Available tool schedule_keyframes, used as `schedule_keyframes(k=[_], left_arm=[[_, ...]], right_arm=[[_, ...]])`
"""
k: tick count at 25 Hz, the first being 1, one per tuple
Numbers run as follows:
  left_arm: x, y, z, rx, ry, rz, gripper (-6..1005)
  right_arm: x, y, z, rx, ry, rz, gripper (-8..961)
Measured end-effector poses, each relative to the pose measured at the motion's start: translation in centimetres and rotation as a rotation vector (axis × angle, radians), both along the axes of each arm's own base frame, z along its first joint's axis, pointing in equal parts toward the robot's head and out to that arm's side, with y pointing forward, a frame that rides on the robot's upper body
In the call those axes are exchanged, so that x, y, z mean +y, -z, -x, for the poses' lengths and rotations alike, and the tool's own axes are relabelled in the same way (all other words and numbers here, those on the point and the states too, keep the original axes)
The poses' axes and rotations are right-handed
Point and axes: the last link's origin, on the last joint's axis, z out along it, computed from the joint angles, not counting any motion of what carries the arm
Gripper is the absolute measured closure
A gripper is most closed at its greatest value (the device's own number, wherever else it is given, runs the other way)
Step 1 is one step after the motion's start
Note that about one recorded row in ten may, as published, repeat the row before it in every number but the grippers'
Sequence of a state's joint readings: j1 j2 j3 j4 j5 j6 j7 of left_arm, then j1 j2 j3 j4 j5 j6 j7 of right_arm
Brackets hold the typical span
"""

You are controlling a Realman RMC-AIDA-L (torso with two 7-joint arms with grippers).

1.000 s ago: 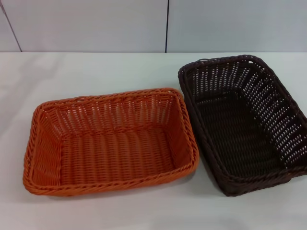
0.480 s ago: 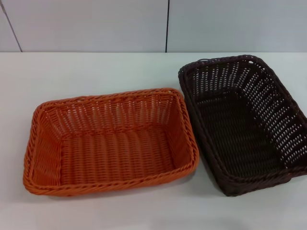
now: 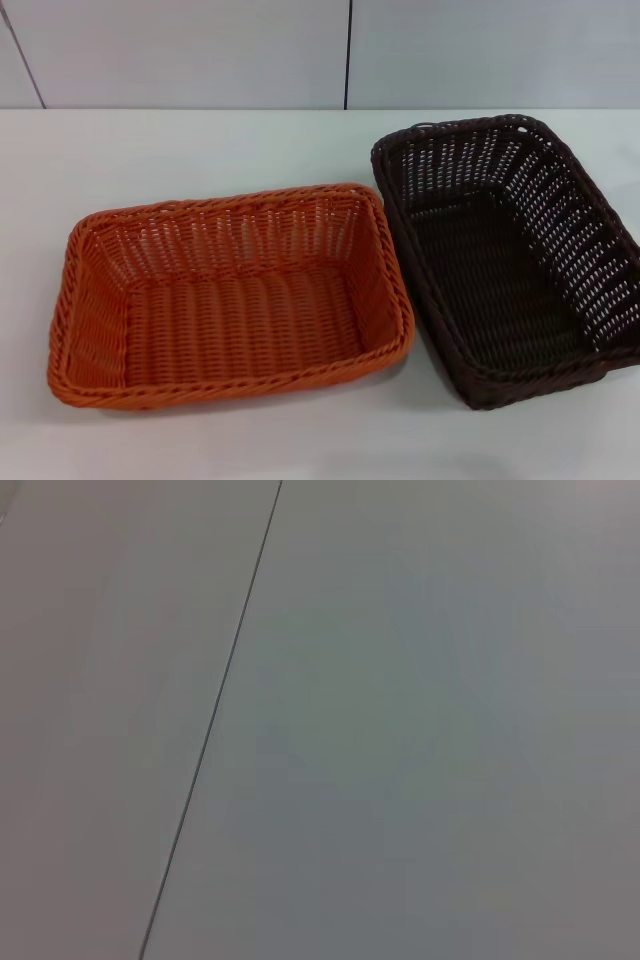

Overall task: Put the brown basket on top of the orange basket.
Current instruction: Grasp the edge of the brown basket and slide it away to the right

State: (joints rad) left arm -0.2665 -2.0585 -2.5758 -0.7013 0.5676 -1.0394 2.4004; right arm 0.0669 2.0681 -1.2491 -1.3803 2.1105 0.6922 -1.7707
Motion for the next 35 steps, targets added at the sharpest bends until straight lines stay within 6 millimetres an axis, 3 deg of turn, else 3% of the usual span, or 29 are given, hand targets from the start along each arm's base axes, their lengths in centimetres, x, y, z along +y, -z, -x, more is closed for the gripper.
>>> schedule_keyframes(k=[10, 17, 26, 35], left_arm=[[0.3, 0.7, -0.1, -0.017, 0.008, 0.012, 407], [0.9, 1.0, -0.5, -0.028, 0.022, 0.016, 407], [2.2, 1.2, -1.7, -0.022, 0.057, 0.026, 408], [2.7, 2.3, -1.2, -0.051, 0.036, 0.058, 408]], right_arm=[[-0.1, -1.1, 4.6, -0.128, -0.064, 0.375, 206], [-0.5, -1.3, 7.3, -0.342, -0.112, 0.560, 206], [-0.9, 1.2, 9.0, -0.705, -0.334, 0.895, 206], [-2.3, 4.6, 10.5, -1.051, -0.348, 1.096, 206]])
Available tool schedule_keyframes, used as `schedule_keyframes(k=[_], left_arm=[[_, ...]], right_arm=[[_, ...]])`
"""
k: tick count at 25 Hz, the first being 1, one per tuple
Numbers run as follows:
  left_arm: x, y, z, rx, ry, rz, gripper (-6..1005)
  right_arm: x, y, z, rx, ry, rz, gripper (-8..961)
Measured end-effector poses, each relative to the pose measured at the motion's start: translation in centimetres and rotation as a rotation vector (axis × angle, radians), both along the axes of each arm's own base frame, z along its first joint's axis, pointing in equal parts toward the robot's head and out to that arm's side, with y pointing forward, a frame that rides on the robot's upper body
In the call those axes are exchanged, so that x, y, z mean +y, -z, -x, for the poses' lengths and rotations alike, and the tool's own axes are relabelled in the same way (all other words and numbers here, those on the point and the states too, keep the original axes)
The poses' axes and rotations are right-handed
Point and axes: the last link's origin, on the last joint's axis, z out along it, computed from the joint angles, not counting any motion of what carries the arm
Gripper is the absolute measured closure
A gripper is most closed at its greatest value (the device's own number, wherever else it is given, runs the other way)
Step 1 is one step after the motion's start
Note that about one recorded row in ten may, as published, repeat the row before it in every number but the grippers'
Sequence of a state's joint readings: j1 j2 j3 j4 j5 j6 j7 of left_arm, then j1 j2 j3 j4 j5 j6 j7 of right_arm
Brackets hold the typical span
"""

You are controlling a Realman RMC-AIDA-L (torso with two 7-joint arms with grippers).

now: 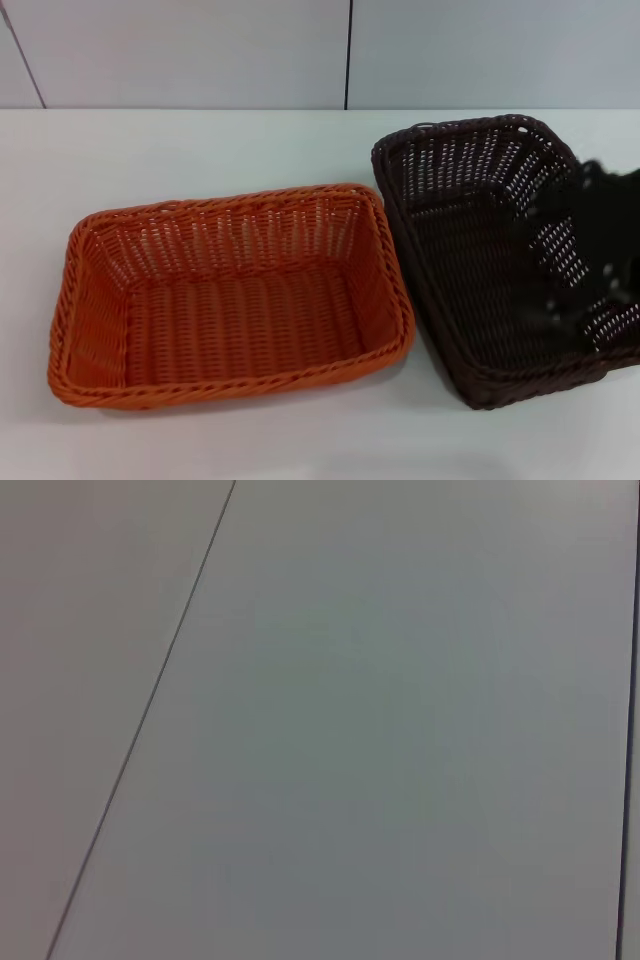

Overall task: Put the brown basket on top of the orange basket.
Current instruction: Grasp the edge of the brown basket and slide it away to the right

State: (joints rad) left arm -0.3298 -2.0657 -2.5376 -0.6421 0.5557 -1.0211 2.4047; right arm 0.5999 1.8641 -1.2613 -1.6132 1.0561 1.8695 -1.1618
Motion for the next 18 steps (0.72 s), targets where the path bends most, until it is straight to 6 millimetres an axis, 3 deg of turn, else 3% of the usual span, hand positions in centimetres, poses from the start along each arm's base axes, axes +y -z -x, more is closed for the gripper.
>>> schedule_keyframes(k=[7, 18], left_arm=[[-0.3, 0.1, 0.4, 0.001, -0.011, 0.006, 408], [0.5, 1.2, 0.2, -0.032, -0.007, 0.021, 409]], right_arm=[[-2.1, 1.8, -0.2, -0.103, -0.026, 0.061, 206], [-2.0, 0.9, -2.6, -0.166, 0.018, 0.056, 207]])
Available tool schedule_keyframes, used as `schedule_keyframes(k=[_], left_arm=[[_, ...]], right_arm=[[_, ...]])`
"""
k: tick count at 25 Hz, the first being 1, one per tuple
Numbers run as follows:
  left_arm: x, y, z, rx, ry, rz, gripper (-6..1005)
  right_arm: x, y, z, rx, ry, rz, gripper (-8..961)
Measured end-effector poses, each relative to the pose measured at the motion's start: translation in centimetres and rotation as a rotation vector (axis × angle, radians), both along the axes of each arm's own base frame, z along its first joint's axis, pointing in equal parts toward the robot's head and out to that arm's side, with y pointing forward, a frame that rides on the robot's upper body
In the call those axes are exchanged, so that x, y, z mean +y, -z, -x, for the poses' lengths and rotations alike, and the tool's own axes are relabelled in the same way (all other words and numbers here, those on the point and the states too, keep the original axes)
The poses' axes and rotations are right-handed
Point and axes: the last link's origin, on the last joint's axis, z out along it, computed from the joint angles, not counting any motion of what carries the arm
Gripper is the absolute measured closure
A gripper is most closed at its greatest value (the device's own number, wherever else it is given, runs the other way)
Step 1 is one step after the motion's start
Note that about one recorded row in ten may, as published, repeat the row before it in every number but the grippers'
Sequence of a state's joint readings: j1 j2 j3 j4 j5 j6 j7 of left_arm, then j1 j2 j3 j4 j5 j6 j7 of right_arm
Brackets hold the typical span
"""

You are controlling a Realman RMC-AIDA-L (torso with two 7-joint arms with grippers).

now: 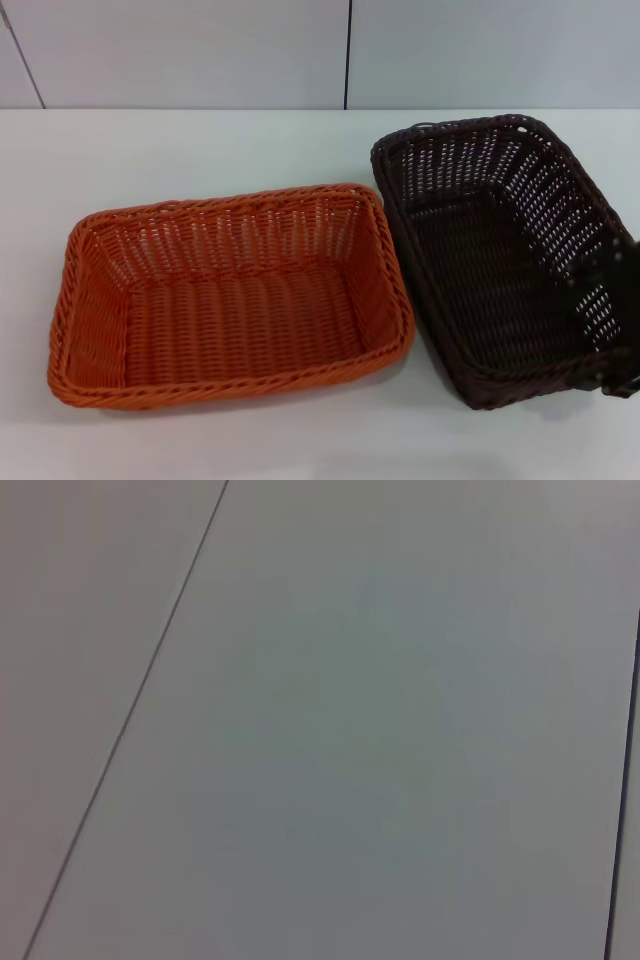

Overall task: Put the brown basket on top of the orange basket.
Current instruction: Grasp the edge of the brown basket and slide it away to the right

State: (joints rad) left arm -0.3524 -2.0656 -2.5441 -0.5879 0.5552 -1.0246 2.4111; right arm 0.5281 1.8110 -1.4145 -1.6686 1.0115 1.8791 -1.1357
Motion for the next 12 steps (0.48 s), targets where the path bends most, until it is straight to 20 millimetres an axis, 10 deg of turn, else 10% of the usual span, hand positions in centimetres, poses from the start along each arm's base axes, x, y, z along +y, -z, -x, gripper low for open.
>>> schedule_keyframes(k=[12], left_arm=[[0.0, 0.1, -0.3, 0.002, 0.020, -0.007, 409]], right_arm=[[1.2, 1.4, -3.4, -0.085, 0.024, 0.052, 250]])
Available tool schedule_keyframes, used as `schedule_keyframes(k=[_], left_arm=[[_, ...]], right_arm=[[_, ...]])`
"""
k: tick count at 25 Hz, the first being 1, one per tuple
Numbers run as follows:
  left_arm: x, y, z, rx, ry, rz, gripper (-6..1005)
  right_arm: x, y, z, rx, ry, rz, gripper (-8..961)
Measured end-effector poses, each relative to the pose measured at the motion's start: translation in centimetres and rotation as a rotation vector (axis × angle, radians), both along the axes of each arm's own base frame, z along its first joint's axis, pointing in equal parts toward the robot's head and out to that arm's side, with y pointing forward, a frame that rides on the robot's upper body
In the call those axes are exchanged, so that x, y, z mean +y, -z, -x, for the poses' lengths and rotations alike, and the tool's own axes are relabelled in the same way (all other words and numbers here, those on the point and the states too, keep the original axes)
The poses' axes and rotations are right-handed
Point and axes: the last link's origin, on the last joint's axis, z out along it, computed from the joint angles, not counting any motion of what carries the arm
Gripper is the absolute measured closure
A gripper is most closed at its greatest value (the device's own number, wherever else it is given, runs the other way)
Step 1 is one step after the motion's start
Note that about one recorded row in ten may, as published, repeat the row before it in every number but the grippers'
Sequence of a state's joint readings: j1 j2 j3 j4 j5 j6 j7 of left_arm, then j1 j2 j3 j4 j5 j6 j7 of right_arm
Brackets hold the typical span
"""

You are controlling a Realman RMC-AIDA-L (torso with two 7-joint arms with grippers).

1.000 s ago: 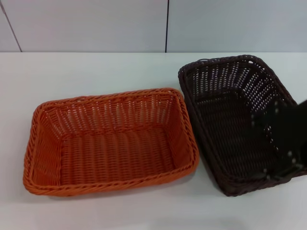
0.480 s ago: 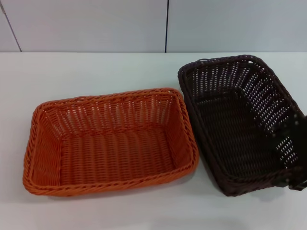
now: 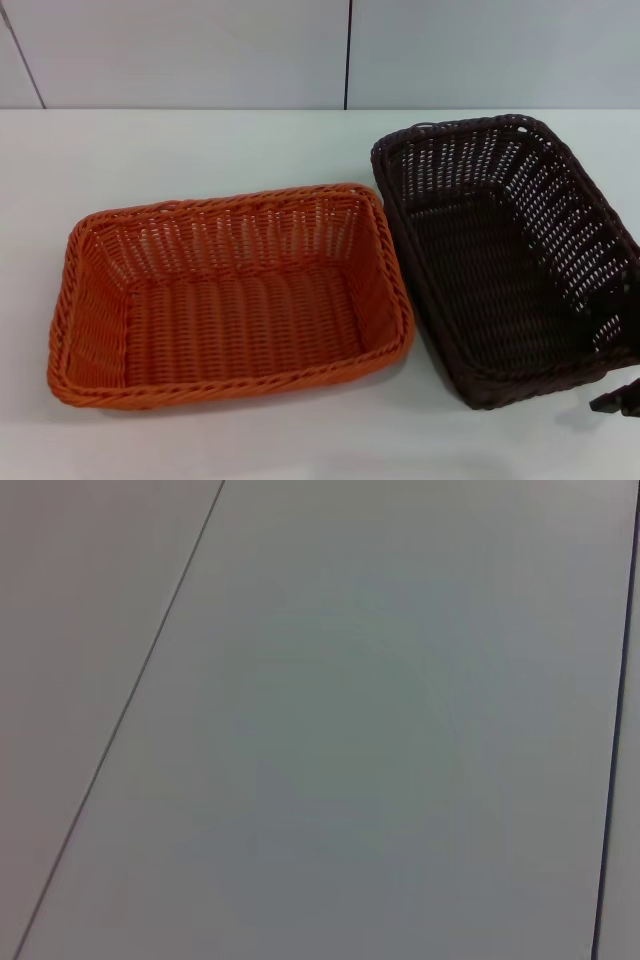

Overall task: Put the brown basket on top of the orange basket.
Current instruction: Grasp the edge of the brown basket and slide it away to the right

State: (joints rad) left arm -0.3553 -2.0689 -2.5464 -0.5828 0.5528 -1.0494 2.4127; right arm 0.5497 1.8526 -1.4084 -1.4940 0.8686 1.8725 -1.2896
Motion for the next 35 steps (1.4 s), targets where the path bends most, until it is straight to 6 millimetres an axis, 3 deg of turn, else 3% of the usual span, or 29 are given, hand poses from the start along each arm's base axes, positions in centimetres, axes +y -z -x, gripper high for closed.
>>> schedule_keyframes(k=[19, 35], left_arm=[[-1.7, 0.5, 0.4, -0.002, 0.033, -0.022, 410], [-2.8, -0.1, 0.6, 0.014, 0.050, -0.045, 410]], right_arm=[[1.8, 2.5, -1.3, -0.036, 0.002, 0.037, 388], [1.5, 3.2, -0.3, -0.062, -0.056, -0.017, 750]])
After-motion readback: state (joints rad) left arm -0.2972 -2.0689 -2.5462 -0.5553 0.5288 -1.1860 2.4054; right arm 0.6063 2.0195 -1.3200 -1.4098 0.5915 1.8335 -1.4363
